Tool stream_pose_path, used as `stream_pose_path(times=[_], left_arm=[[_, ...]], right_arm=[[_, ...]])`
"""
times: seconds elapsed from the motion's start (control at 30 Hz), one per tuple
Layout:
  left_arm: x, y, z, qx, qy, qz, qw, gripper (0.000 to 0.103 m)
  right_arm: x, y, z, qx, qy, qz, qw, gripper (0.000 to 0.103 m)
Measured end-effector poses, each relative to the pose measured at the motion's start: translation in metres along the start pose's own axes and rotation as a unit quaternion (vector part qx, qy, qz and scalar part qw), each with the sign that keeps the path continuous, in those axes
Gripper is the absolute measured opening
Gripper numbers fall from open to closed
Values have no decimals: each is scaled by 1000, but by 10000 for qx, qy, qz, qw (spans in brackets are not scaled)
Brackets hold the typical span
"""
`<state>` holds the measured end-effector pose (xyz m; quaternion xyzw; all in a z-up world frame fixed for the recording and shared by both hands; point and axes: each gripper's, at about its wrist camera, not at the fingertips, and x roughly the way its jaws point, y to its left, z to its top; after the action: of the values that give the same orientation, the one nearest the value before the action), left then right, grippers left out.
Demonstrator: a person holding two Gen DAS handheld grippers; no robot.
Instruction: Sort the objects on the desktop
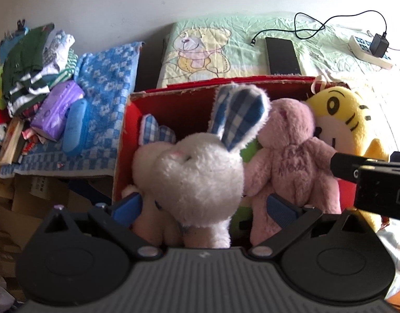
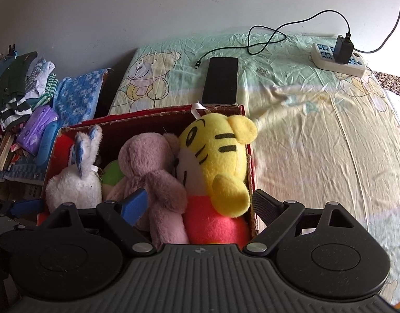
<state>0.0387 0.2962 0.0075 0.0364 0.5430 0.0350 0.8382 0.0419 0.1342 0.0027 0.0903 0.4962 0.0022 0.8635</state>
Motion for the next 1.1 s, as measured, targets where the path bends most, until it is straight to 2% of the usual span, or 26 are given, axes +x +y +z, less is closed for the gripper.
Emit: stream_pose_path(times=[0.47, 1.1], left_arm=[[24, 5, 0, -48, 345, -208, 9992, 102], [28, 1, 3, 40, 260, -250, 9993, 102]], right_arm=[[17, 4, 4, -118, 129, -178, 9997, 90], [19, 6, 1, -167, 94, -300, 9994, 91]])
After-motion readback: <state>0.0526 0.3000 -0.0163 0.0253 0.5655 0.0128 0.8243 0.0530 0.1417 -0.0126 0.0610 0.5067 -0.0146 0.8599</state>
